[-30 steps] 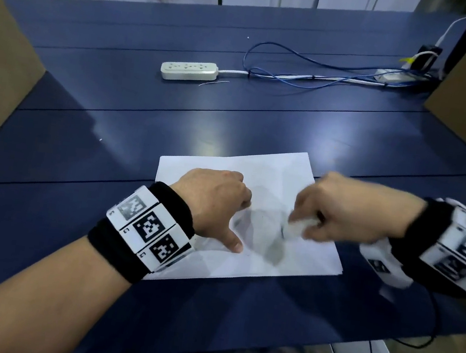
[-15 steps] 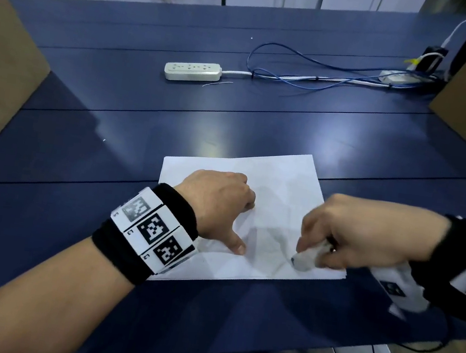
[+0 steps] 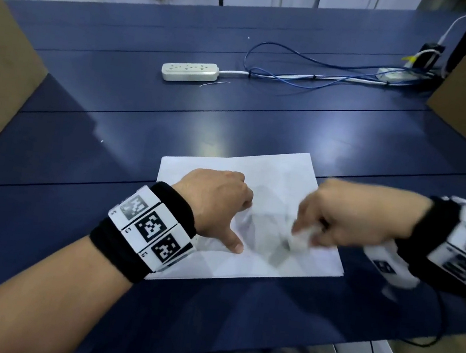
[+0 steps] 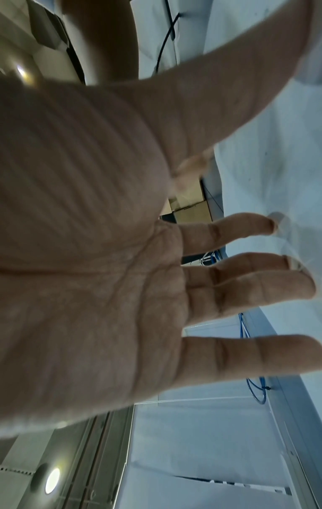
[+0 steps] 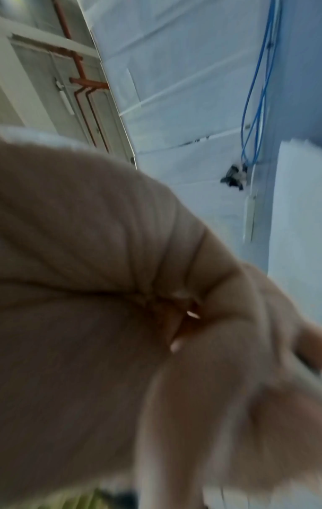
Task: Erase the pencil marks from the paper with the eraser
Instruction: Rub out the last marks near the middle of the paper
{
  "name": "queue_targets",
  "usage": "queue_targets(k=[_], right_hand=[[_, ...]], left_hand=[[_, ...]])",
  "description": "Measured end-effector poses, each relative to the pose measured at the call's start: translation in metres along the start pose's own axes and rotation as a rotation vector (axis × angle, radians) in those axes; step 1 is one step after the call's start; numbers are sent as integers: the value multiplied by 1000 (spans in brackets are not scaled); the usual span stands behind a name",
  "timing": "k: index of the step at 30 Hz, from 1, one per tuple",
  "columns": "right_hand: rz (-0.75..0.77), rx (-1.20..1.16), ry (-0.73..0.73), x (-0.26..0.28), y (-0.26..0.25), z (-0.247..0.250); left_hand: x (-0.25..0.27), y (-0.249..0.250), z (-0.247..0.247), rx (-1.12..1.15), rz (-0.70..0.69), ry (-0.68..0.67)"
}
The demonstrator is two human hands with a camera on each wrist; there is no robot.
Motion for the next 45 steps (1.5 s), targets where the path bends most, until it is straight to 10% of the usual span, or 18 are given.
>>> queue_targets(k=[5,11,18,24,31,36,42,45], right_hand=[[-134,70,224,-17,20,7],[58,-50,-95,23,-9,-8],[-84,36,226,-13,19,4],[102,-88,-107,18,-8,-9],[-105,83,215,-10,28,4],[97,-79,-119,22,-10,-9],[-142,93,218,-17,29,10],[-56,63,163,1,20,3]], left_hand=[[1,1,0,4,-6,-4],[-1,-2,-1,-2,-4,3],[1,-1,-2,22,-14,10],[0,-2,-2,3,-4,2],[2,1,-1,53,-33,23],[-1,2,1,36,-50,-8],[-2,8,4,2,-17,1],[-3,12,3,-24,4,16]])
Point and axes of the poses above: each hand's wrist, its own x-axis away from the middle knuckle, its own z-axis out of the back of the hand, y = z × x, the point moved 2 cm from there along -x, towards the middle knuckle, and after that the axes turned 11 degrees about -z, right-handed, at the moved point
